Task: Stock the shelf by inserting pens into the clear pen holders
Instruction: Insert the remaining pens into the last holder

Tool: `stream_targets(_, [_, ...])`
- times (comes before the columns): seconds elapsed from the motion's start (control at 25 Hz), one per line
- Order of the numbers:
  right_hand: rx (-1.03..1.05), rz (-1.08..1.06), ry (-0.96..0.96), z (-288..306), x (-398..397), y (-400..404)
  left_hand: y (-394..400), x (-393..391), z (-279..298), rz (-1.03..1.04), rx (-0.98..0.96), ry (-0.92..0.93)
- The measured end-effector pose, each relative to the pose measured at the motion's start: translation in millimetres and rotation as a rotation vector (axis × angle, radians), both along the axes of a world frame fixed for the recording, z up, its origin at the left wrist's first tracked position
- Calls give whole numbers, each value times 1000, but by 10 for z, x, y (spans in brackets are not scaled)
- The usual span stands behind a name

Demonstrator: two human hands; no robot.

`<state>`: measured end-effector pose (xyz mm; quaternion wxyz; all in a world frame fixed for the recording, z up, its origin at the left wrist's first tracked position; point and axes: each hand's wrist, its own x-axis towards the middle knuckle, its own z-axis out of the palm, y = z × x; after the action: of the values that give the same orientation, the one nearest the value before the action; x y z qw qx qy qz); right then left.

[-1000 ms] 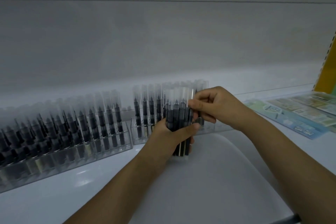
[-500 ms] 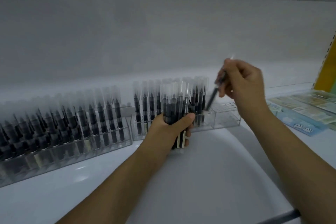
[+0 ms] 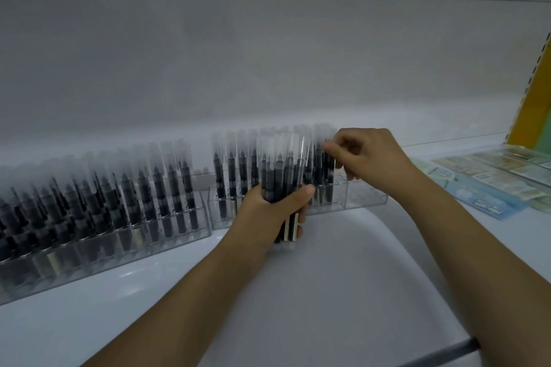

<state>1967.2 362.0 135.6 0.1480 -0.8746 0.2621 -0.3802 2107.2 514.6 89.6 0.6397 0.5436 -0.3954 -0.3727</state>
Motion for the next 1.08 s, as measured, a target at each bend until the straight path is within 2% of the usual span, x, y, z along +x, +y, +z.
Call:
stream_targets(0.12, [-39,-93,88,49,-41,-22,28,4,16,-24,-4,12])
stream_targets(0.2, [-34,-134,-26,90,-65,50,32,1,20,-35,-1,24])
stream_targets(0.28, [75,0,-180,119,-48,185,30,-6,17,-49,-8,38])
stream_targets(0.4, [290,281,-81,111,63,386,13,-18,5,-72,-20,5])
stream_targets(0.48, [354,318,-29,96,91,384,-1,-18,3,-70,-27,1])
stream_targets(0.56, [385,307,-71,105,62,330,-4,-14,-1,-78,-34,11])
stream_targets(0.6, [403,298,-139,115,38,295,0,-15,-2,-90,-32,10])
stream_targets(0.68, [409,259,-426,129,-7,217,10,-16,-8,-102,-21,7])
stream_targets(0.76, [316,146,-781,158,-56,145,-6,-12,-19,-71,-21,13])
stream_targets(0.84, [161,-7,-990,162,-93,93,-26,-2,-26,-19,-16,32])
stream_targets(0.92, [82,-102,-931,125,-77,49,-35,-10,-20,2,-8,33])
stream_targets(1.08, [84,-110,-537,2,26,-48,-30,-33,-9,27,8,9])
